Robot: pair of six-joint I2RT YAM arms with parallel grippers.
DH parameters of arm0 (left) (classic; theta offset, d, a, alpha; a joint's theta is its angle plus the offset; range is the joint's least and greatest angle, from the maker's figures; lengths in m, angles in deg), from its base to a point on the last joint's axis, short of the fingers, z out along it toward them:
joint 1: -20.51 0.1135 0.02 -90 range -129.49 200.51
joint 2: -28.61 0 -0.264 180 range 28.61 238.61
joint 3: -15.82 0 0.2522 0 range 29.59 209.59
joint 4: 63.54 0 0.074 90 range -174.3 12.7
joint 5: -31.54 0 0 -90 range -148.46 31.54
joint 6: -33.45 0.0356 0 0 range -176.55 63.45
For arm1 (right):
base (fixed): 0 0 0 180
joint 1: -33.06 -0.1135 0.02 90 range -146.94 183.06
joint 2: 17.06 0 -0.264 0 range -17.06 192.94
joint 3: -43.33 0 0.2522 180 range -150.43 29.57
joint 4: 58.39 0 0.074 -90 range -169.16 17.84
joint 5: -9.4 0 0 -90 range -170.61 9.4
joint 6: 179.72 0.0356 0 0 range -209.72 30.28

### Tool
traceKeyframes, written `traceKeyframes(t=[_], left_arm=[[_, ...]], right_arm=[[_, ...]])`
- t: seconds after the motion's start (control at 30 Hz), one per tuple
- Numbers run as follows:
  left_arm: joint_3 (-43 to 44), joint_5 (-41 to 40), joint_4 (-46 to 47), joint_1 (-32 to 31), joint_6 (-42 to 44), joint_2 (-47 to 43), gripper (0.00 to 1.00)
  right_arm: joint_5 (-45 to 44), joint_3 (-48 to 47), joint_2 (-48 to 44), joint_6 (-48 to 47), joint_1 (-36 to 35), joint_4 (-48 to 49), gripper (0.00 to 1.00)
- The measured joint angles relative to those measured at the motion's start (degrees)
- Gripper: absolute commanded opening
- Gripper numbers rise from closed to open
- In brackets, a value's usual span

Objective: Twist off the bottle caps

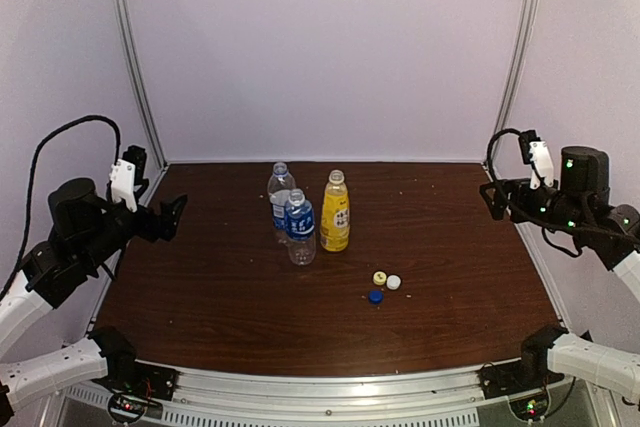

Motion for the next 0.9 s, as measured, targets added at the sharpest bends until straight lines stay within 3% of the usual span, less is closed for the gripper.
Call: traceKeyframes(t=[0.9], left_arm=[[-1.3, -0.3, -0.2, 0.0, 2.4, -1.7, 0.98]], right_arm=[[-0.1, 1.8, 0.0, -0.3, 0.0, 2.6, 1.00]])
